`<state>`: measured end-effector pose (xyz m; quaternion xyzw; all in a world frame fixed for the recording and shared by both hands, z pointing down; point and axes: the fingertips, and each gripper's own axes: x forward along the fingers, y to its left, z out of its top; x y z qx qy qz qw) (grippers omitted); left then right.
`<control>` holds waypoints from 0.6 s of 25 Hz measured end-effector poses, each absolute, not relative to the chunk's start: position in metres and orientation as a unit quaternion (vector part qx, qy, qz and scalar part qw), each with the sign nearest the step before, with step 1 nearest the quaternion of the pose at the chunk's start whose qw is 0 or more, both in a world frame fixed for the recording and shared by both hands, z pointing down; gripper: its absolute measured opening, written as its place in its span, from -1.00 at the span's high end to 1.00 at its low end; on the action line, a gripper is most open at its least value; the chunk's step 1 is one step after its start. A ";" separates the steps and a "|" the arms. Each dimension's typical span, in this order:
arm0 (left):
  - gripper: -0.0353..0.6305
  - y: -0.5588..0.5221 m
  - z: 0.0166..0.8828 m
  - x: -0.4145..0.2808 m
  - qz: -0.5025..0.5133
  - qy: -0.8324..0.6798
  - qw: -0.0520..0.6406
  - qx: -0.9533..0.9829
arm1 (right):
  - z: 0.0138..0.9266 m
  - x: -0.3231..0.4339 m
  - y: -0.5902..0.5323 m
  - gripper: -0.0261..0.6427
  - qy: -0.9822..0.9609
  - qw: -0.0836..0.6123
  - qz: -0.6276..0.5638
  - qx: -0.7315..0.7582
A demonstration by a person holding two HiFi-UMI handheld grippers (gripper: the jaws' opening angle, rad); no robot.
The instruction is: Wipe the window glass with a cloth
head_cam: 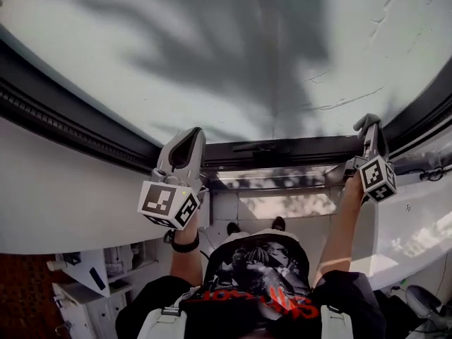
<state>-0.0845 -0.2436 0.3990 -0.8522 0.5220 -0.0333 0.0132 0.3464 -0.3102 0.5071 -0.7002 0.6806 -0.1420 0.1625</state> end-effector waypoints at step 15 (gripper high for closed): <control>0.95 -0.168 0.397 -0.244 -0.014 0.648 0.007 -0.762 | 0.477 -0.222 -0.231 0.87 0.961 0.069 -0.120 -0.240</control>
